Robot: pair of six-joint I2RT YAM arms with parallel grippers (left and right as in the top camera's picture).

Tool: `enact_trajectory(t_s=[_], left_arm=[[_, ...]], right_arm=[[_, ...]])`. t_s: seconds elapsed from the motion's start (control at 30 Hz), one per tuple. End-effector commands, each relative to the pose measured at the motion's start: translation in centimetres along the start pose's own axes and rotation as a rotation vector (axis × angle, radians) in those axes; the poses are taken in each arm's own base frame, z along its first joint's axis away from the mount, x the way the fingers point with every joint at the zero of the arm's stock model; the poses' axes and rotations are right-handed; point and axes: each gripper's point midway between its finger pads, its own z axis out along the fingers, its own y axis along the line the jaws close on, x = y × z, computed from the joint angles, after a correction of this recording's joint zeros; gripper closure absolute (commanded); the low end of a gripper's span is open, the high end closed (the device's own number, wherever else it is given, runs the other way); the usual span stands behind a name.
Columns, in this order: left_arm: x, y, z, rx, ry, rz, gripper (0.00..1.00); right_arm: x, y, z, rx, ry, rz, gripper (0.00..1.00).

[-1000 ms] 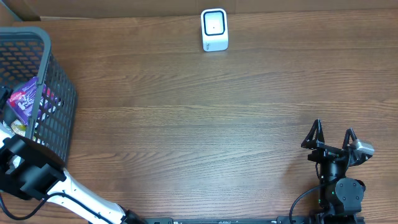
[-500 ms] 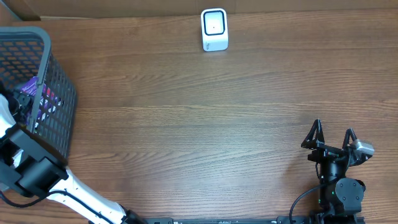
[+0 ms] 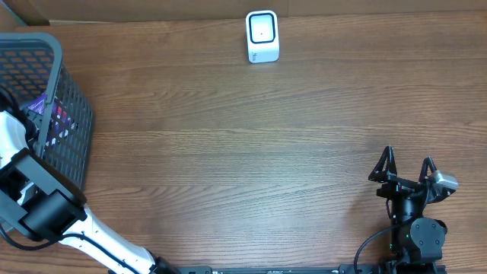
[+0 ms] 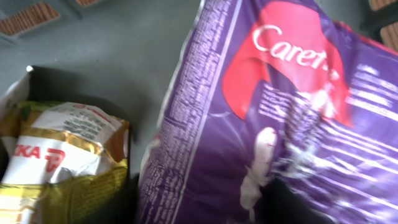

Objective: Scan the item barcode
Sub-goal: 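Reach the left gripper into the basket toward the purple pad pack, then lift the purple pack out and place it on the table center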

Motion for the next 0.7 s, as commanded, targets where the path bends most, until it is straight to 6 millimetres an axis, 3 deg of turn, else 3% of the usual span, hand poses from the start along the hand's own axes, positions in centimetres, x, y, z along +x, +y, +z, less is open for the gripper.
enact_trajectory(t_s=[0.0,0.13,0.27,0.4,0.43,0.47,0.57,0.67], left_arm=[[4.2,0.1,2.2,-0.018,0.122,0.051,0.96],[3.4,-0.3,0.6,0.001,0.12,0.049,0.96],[0.4,-1.2,-4.0,0.028,0.051,0.044,0.96],[-3.6,-2.0,-12.4,0.088,-0.095,0.032,0.96],[-4.7,-2.2,-15.7,0.112,-0.153,0.027,0.96],[-5.1,-2.2,-17.0,0.121,-0.178,0.025,0.96],[-6.4,-1.9,-24.1,0.171,-0.31,0.012,0.96],[-6.4,-1.5,-29.3,0.216,-0.399,0.001,0.96]], right_arm=[[0.1,0.0,0.0,0.0,-0.007,-0.006,0.0],[0.1,0.0,0.0,0.0,-0.007,-0.005,0.0],[0.1,0.0,0.0,0.0,-0.007,-0.006,0.0],[0.1,0.0,0.0,0.0,-0.007,-0.006,0.0],[0.1,0.0,0.0,0.0,-0.007,-0.005,0.0],[0.1,0.0,0.0,0.0,-0.007,-0.006,0.0],[0.1,0.0,0.0,0.0,-0.007,-0.006,0.0],[0.1,0.0,0.0,0.0,-0.007,-0.005,0.0]])
